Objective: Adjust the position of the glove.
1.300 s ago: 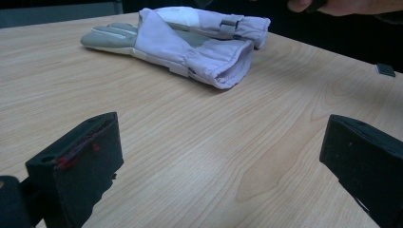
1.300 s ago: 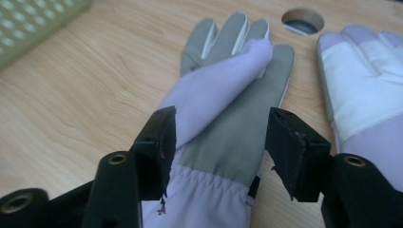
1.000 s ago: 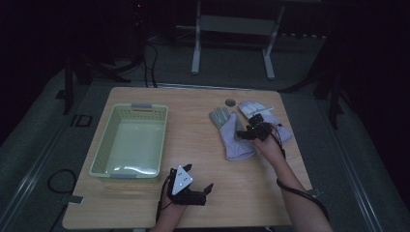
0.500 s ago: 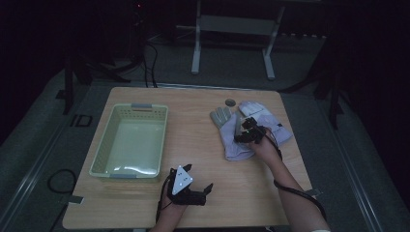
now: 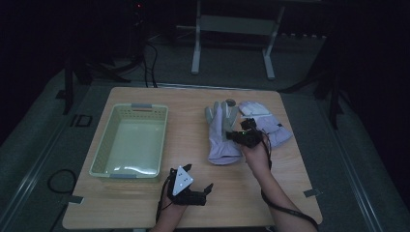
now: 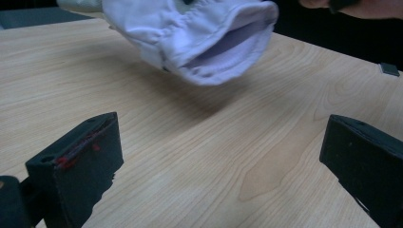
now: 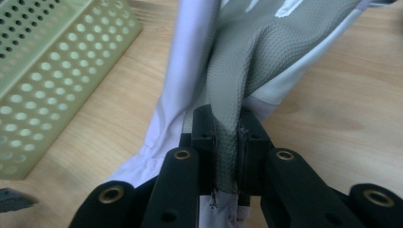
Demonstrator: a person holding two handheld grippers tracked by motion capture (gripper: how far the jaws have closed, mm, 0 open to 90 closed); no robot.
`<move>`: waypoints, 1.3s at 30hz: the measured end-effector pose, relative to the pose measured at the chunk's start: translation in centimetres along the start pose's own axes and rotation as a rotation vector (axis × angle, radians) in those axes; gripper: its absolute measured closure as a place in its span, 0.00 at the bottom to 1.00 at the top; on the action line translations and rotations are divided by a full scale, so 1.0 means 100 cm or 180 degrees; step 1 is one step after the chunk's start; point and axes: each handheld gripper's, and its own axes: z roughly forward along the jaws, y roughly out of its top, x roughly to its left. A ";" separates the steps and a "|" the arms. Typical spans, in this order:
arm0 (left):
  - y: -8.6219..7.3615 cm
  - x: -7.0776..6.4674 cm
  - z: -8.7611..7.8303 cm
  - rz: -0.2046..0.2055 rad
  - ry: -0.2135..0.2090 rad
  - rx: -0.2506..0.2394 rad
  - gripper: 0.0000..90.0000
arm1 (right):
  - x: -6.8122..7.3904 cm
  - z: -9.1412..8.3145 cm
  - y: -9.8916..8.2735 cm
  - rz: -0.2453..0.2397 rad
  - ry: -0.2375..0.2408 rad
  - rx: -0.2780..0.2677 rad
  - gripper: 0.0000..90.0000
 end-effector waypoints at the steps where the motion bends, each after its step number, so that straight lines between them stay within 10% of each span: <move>1: 0.000 0.000 0.000 0.0000 0.0000 0.0000 0.01 | 0.000 0.000 0.000 0.0000 0.0000 0.0000 0.90; 6: 0.000 0.000 0.000 0.0002 -0.0009 0.0009 0.01 | 0.012 -0.003 -0.031 0.0314 0.0179 -0.0042 0.90; 7: 0.000 0.001 0.000 -0.0001 -0.0011 0.0006 0.01 | 0.017 -0.001 -0.036 0.0172 -0.0052 -0.0085 0.90; 8: 0.000 0.001 0.000 -0.0001 -0.0011 0.0006 0.01 | 0.014 0.005 -0.044 0.0377 0.0157 0.0002 0.90; 10: 0.000 0.001 0.000 -0.0008 -0.0013 0.0008 0.01 | 0.018 0.011 -0.052 0.0246 -0.0125 0.0013 0.90; 17: 0.000 0.002 0.000 -0.0030 -0.0018 0.0009 0.01 | 0.015 0.032 -0.068 0.0017 -0.0380 0.0199 0.86; 23: 0.000 0.001 0.000 0.0000 -0.0010 0.0012 0.01 | 0.011 0.026 -0.064 0.0023 -0.0302 0.0256 0.56; 27: 0.000 0.000 0.000 0.0017 -0.0015 0.0020 0.01 | 0.014 0.008 -0.055 -0.0133 -0.0281 0.0149 0.53; 32: 0.000 -0.001 0.000 0.0041 -0.0025 0.0019 0.01 | 0.003 -0.016 -0.042 -0.0213 0.0106 0.0077 0.51; 34: 0.000 0.001 0.000 -0.0017 -0.0033 0.0006 0.01 | 0.004 -0.026 -0.039 -0.0576 -0.0081 0.0009 0.52; 39: 0.000 0.000 0.000 0.0020 -0.0033 0.0022 0.01 | -0.013 -0.046 -0.036 -0.0660 0.0011 -0.0228 0.58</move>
